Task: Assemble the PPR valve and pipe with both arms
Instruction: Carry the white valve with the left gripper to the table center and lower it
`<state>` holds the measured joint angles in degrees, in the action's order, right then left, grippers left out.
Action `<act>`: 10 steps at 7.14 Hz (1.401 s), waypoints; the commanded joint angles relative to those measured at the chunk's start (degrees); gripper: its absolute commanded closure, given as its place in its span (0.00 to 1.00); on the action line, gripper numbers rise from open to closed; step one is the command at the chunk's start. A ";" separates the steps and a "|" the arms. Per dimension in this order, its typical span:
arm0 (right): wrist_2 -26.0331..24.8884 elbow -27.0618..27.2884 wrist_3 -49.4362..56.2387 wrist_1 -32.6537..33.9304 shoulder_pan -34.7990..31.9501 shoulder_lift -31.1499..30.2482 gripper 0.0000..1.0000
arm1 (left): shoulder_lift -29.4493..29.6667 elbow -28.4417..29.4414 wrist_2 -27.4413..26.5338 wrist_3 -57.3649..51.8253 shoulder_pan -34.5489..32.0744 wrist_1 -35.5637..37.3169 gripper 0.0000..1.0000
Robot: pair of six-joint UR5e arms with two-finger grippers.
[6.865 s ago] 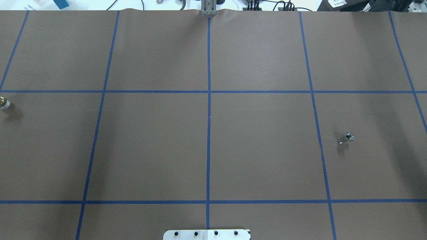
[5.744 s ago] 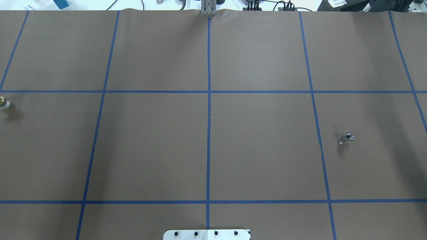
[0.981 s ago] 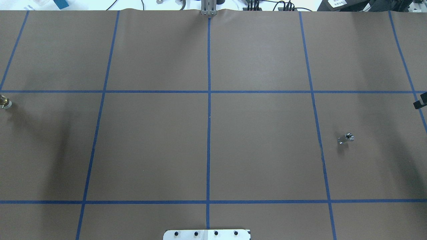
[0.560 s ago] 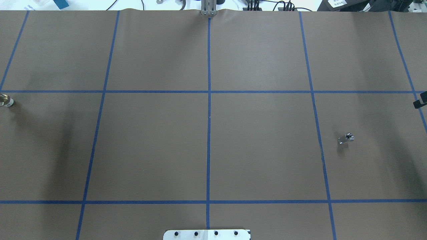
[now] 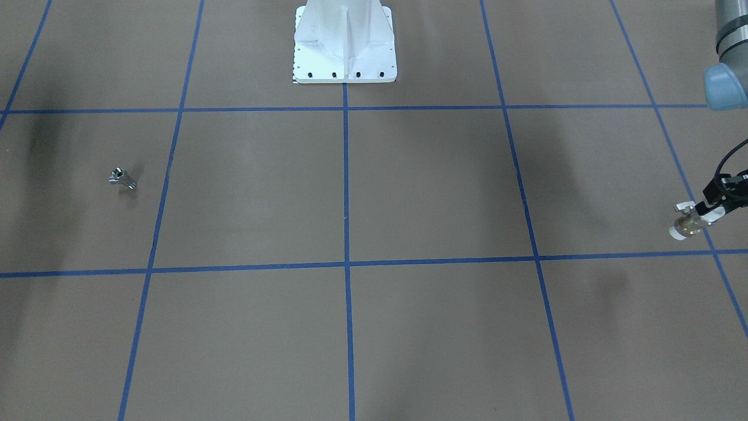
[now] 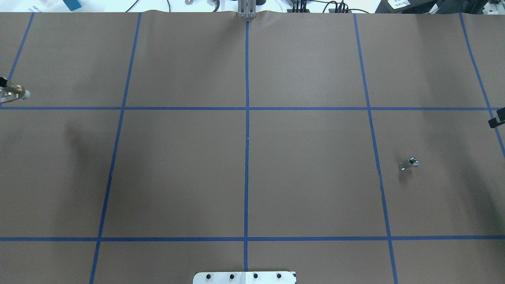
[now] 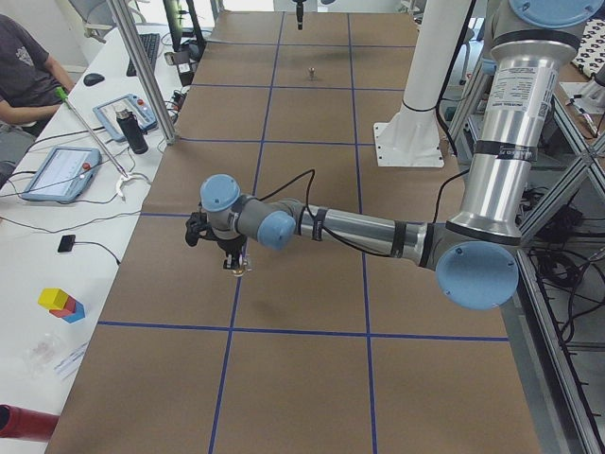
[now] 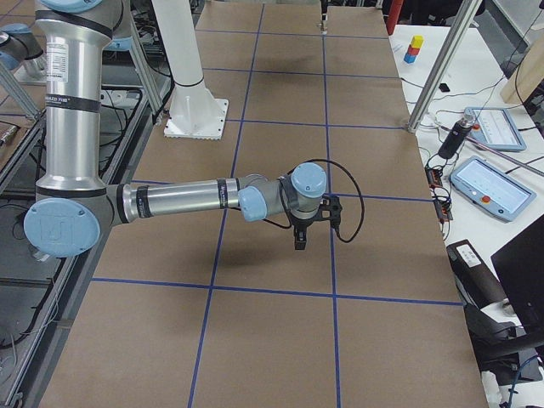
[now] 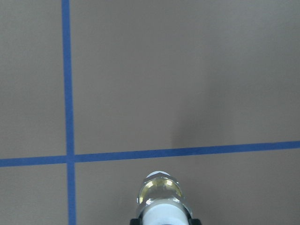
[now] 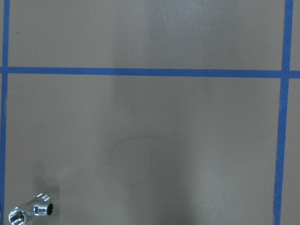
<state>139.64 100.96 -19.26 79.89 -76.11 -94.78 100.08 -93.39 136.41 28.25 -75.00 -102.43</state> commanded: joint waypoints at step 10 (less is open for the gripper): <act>0.02 0.73 -0.08 0.00 0.18 0.12 0.00 | 49.50 20.09 -22.60 48.22 40.20 13.84 1.00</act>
<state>139.66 101.39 -19.33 79.89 -75.96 -94.66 148.33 -75.21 113.91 76.21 -35.67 -87.89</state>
